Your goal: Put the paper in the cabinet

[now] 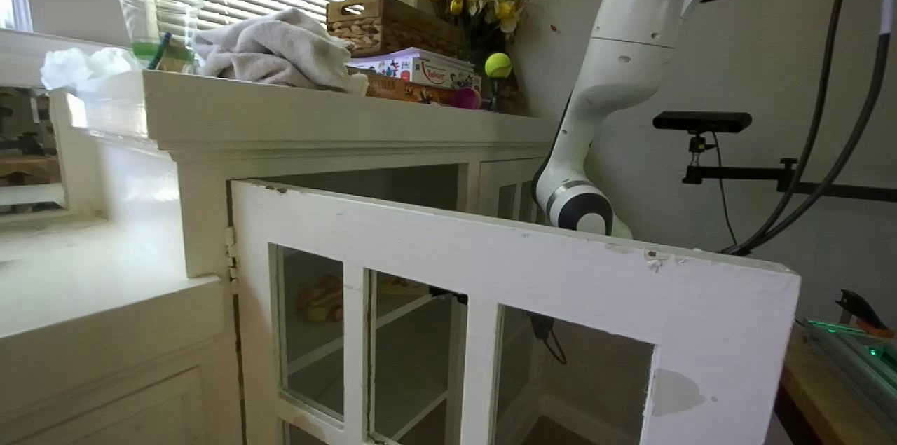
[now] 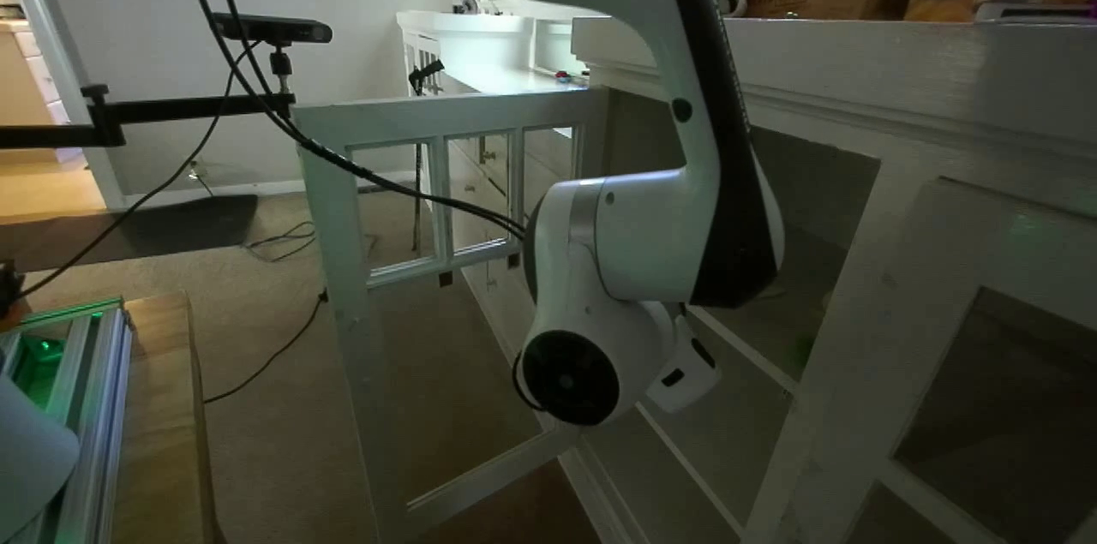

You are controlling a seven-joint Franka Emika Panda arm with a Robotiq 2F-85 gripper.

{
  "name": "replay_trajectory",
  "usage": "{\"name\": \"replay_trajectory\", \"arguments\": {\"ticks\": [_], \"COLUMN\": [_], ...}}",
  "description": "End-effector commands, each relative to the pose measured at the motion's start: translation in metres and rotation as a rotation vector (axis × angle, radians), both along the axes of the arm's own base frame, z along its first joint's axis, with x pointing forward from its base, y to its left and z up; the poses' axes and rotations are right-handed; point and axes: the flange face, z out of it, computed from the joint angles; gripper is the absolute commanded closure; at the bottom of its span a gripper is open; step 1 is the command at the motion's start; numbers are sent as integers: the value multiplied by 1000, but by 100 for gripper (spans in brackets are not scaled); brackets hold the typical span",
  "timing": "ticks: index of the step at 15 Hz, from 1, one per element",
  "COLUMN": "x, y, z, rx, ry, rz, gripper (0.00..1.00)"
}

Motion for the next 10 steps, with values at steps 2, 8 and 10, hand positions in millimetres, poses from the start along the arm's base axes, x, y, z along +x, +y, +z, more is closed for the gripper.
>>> {"name": "replay_trajectory", "arguments": {"ticks": [2,8,10], "x": [28,47,52], "y": [-4,-12,-13], "z": [-18,-26,-26], "rx": [4,5,7], "ry": [34,64,71], "rz": [-38,-52,-57], "gripper": [99,99,99]}}
